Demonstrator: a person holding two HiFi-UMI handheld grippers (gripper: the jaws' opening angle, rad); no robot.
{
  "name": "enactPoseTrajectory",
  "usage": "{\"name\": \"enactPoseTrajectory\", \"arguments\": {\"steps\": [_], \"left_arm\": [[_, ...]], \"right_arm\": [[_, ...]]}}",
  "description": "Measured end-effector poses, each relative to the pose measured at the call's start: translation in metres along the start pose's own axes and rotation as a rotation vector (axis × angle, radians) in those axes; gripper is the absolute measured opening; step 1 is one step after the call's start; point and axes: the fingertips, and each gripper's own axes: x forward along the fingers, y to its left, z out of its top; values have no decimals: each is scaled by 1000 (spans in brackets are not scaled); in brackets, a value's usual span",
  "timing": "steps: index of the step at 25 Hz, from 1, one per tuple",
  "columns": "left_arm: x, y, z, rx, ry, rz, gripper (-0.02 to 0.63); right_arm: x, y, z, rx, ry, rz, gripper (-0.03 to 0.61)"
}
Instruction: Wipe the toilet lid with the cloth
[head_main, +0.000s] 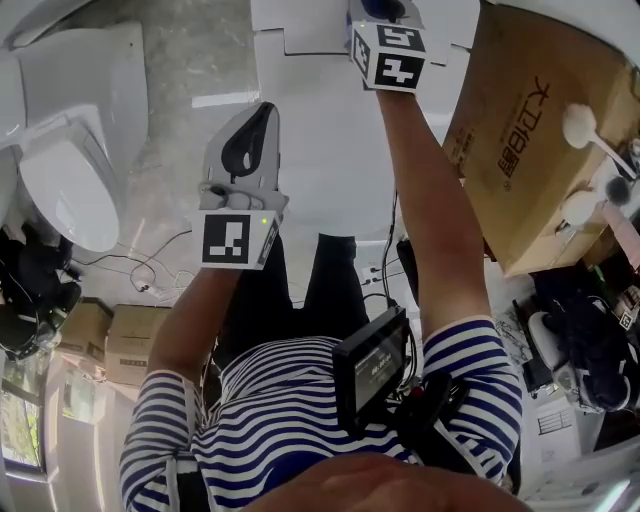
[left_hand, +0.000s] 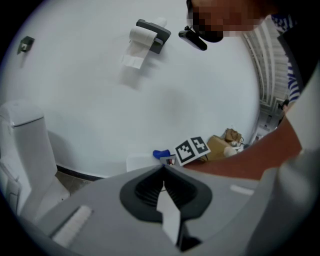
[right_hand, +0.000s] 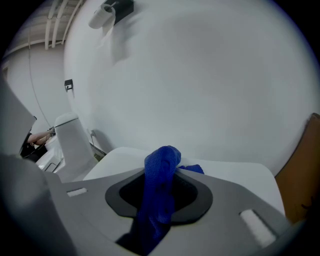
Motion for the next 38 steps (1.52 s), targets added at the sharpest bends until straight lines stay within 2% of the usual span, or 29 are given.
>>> {"name": "enactPoseTrajectory", "arguments": {"steps": [10, 19, 30, 38], "left_arm": [[-9, 10, 2, -12, -11, 4, 2], [-15, 19, -7, -25, 1, 5, 2], [-14, 22, -11, -28, 10, 6, 2], [-11, 1, -5, -11, -31, -10, 2]], "right_arm": [[17, 100, 11, -83, 2, 147, 112], [26, 146, 10, -86, 0, 217, 112], [28, 167, 13, -77, -16, 255, 112], [-19, 133, 68, -45, -159, 209, 112]]}}
